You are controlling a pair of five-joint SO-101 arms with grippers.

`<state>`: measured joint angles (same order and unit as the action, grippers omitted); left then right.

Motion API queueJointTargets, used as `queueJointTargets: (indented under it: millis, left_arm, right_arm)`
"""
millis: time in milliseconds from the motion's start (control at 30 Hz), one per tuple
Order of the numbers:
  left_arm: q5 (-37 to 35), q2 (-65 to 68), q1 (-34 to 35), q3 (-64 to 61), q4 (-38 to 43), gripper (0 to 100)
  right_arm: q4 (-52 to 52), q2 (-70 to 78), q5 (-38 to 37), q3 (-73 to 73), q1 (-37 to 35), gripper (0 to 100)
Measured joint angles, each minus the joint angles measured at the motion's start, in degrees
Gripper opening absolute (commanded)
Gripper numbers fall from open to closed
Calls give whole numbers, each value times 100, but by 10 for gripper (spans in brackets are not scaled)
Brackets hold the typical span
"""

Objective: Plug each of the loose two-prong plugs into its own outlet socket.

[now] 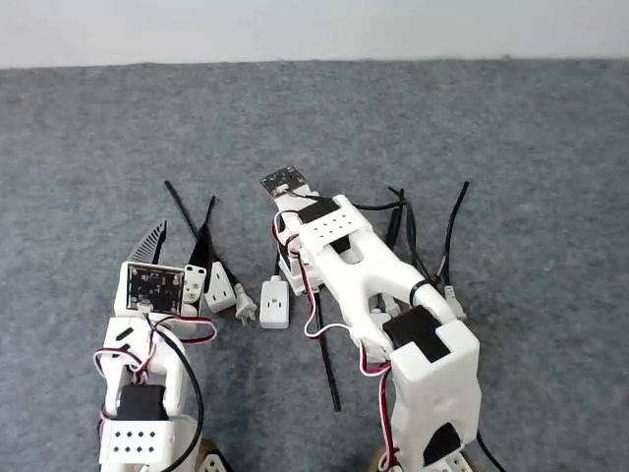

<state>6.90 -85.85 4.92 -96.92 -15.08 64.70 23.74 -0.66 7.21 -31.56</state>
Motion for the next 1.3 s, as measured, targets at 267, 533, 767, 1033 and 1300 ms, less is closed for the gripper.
queueJointTargets:
  millis: [267, 533, 767, 1033, 1300]
  left_arm:
    - [0, 0, -18, 0, 0, 178]
    - [316, 0, -624, 0, -18, 177]
    - [316, 0, -695, 0, -105, 177]
    - [316, 0, -774, 237, -501, 177]
    - [369, 0, -1125, 246, -712, 178]
  right_arm:
    - [26, -18, -448, -44, 26, 10]
    - [782, -1530, -1116, -79, 580, 9]
    - [1538, -3367, -1591, -79, 607, 9]
    - [1943, -4985, -1732, -79, 35, 9]
    - [1943, -5960, -1996, 211, -308, 9]
